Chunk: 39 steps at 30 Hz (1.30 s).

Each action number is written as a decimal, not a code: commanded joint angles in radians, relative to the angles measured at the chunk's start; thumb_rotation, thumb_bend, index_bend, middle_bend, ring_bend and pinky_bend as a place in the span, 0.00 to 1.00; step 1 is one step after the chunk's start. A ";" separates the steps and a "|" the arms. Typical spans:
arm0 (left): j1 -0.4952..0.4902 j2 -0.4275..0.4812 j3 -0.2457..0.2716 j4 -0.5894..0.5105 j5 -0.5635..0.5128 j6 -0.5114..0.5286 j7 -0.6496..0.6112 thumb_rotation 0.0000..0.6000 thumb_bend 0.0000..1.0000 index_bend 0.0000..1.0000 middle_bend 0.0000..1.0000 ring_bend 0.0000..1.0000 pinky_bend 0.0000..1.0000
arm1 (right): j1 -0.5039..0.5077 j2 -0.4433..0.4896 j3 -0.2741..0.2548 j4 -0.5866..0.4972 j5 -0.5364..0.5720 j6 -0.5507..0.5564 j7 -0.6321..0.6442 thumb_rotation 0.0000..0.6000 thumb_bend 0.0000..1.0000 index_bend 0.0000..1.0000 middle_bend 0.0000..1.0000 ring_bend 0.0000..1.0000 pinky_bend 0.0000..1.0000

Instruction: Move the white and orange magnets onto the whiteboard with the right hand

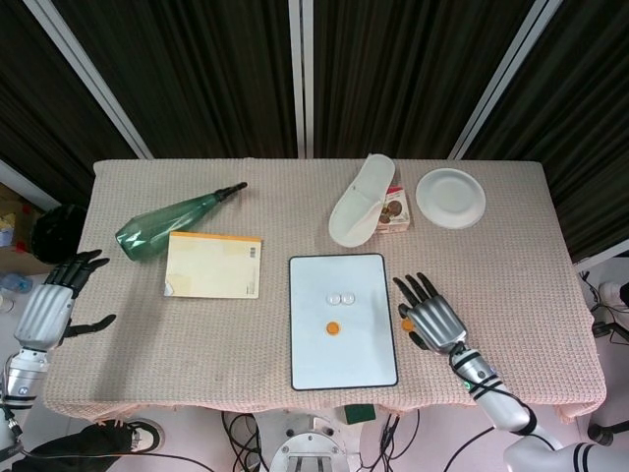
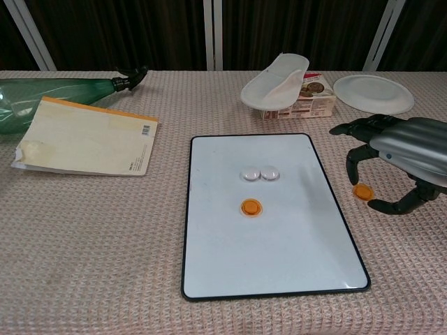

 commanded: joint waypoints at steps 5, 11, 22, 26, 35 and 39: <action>0.002 0.001 -0.001 0.003 -0.003 0.001 -0.007 1.00 0.11 0.17 0.11 0.10 0.15 | 0.072 -0.104 0.046 0.027 0.045 -0.087 -0.055 1.00 0.33 0.55 0.01 0.00 0.00; 0.002 -0.001 -0.001 0.021 -0.007 -0.003 -0.027 1.00 0.11 0.17 0.11 0.10 0.15 | 0.095 -0.176 0.050 0.066 0.051 -0.104 -0.050 1.00 0.33 0.55 0.01 0.00 0.00; 0.004 -0.003 -0.002 0.039 -0.003 0.006 -0.046 1.00 0.11 0.17 0.11 0.10 0.14 | 0.131 -0.227 0.065 0.074 0.076 -0.114 -0.107 1.00 0.33 0.55 0.01 0.00 0.00; 0.005 -0.004 -0.001 0.043 -0.005 0.005 -0.051 1.00 0.11 0.17 0.11 0.10 0.14 | 0.137 -0.227 0.062 0.067 0.093 -0.119 -0.125 1.00 0.33 0.55 0.01 0.00 0.00; 0.005 -0.008 0.000 0.049 -0.004 0.004 -0.056 1.00 0.11 0.17 0.11 0.10 0.14 | 0.150 -0.228 0.058 0.058 0.115 -0.119 -0.150 1.00 0.33 0.55 0.01 0.00 0.00; 0.005 -0.010 -0.001 0.051 -0.005 0.004 -0.057 1.00 0.11 0.17 0.11 0.10 0.14 | 0.157 -0.230 0.058 0.056 0.131 -0.121 -0.166 1.00 0.33 0.55 0.01 0.00 0.00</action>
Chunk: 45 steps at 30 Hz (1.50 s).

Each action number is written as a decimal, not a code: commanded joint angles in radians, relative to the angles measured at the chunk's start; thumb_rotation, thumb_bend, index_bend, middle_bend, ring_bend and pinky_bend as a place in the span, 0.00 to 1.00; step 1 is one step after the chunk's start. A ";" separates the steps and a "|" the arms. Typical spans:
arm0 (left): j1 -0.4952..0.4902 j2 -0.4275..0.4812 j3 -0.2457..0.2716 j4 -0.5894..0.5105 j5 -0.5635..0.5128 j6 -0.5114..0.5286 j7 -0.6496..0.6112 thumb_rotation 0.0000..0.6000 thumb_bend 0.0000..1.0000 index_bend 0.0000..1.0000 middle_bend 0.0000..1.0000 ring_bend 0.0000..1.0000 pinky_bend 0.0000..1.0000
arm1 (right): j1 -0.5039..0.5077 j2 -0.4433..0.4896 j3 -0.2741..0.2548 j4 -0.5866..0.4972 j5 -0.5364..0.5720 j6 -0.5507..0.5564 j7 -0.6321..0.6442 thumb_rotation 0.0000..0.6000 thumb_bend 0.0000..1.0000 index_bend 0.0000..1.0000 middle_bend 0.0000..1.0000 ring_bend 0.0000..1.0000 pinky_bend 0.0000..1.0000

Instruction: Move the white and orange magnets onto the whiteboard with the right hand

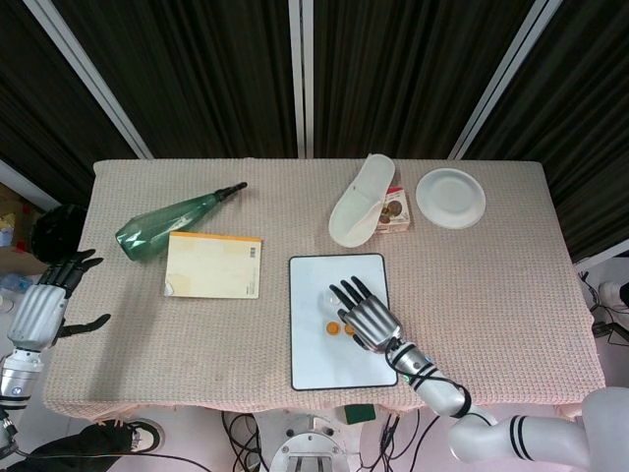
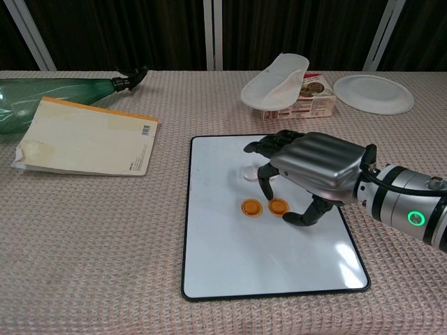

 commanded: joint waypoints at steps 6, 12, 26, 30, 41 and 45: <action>-0.002 -0.005 0.001 0.008 0.000 -0.004 -0.006 1.00 0.11 0.17 0.11 0.10 0.14 | 0.013 -0.008 -0.002 -0.002 0.021 -0.001 -0.021 1.00 0.33 0.55 0.01 0.00 0.00; 0.000 -0.006 0.000 0.012 -0.002 -0.003 -0.010 1.00 0.11 0.17 0.11 0.10 0.14 | 0.021 -0.015 -0.004 -0.002 0.025 0.004 -0.029 1.00 0.33 0.55 0.01 0.00 0.00; 0.001 -0.014 0.002 0.030 -0.002 -0.003 -0.025 1.00 0.11 0.17 0.11 0.10 0.14 | 0.037 -0.027 -0.010 -0.002 0.043 0.008 -0.049 1.00 0.33 0.55 0.01 0.00 0.00; 0.000 -0.013 0.001 0.032 -0.003 -0.003 -0.026 1.00 0.11 0.17 0.11 0.10 0.14 | 0.040 -0.028 -0.012 -0.002 0.046 0.009 -0.049 1.00 0.33 0.55 0.01 0.00 0.00; 0.001 -0.014 0.002 0.030 -0.003 -0.004 -0.024 1.00 0.11 0.17 0.11 0.10 0.14 | 0.046 -0.016 -0.021 -0.011 0.052 0.011 -0.050 1.00 0.29 0.32 0.00 0.00 0.00; 0.000 -0.012 0.001 0.028 -0.002 -0.004 -0.021 1.00 0.11 0.17 0.11 0.10 0.14 | 0.046 -0.009 -0.024 -0.017 0.050 0.014 -0.044 1.00 0.24 0.27 0.00 0.00 0.00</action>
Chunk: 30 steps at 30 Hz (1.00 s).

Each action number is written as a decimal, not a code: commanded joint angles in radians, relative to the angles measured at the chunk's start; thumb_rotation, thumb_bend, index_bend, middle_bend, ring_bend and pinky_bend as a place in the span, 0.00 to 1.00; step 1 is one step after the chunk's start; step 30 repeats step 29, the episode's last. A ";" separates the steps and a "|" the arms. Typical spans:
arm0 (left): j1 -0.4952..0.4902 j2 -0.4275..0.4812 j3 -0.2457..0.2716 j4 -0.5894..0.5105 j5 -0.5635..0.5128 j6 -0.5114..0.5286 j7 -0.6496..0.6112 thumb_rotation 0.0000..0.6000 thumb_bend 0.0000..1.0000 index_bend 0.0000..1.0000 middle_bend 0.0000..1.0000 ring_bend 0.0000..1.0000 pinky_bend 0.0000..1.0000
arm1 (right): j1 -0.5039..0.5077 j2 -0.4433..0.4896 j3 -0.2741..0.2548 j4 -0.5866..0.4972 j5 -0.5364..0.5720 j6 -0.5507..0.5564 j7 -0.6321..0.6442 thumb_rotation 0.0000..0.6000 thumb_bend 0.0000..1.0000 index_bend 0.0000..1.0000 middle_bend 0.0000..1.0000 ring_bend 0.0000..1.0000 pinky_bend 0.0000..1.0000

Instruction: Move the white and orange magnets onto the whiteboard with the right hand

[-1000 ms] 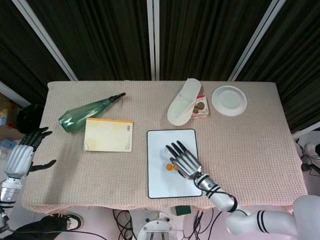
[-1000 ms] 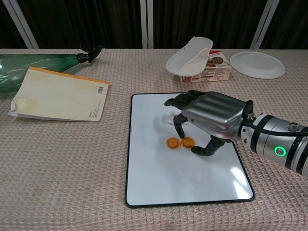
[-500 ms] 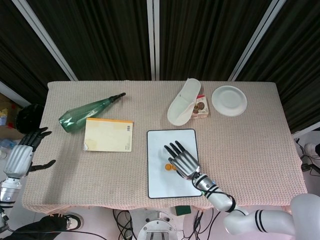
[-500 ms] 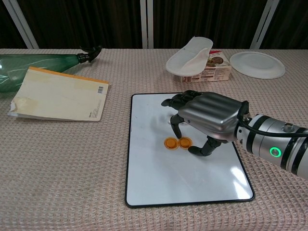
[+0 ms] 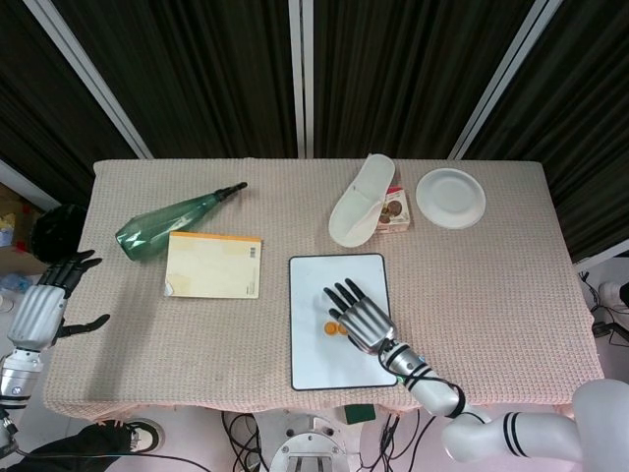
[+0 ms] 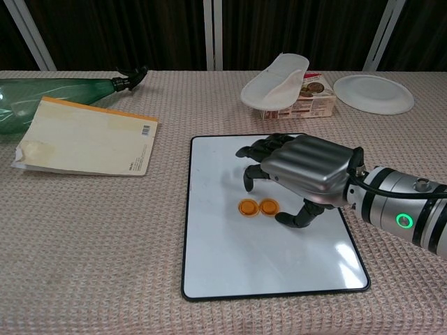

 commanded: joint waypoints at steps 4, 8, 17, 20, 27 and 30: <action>-0.001 0.002 0.000 -0.003 0.001 0.000 0.002 1.00 0.11 0.17 0.11 0.10 0.14 | -0.008 0.026 -0.009 -0.032 -0.025 0.022 0.019 1.00 0.24 0.24 0.00 0.00 0.00; -0.003 0.002 -0.001 -0.006 0.001 -0.002 0.003 1.00 0.11 0.17 0.11 0.10 0.14 | -0.036 0.084 -0.025 -0.088 -0.081 0.079 0.055 1.00 0.23 0.21 0.00 0.00 0.00; 0.001 0.018 -0.005 -0.036 0.006 0.019 0.023 1.00 0.11 0.17 0.11 0.10 0.14 | -0.217 0.328 -0.085 -0.128 -0.254 0.372 0.346 1.00 0.21 0.00 0.00 0.00 0.00; 0.004 0.026 -0.006 -0.053 0.008 0.027 0.036 1.00 0.11 0.17 0.11 0.10 0.14 | -0.301 0.364 -0.090 -0.032 -0.292 0.507 0.494 1.00 0.20 0.00 0.00 0.00 0.00; 0.009 0.035 -0.009 -0.077 0.008 0.037 0.065 1.00 0.11 0.17 0.11 0.10 0.14 | -0.456 0.371 -0.052 0.068 -0.176 0.638 0.588 1.00 0.20 0.00 0.00 0.00 0.00; 0.008 0.038 -0.008 -0.082 0.010 0.035 0.072 1.00 0.11 0.17 0.11 0.10 0.14 | -0.471 0.379 -0.056 0.067 -0.155 0.619 0.584 1.00 0.20 0.00 0.00 0.00 0.00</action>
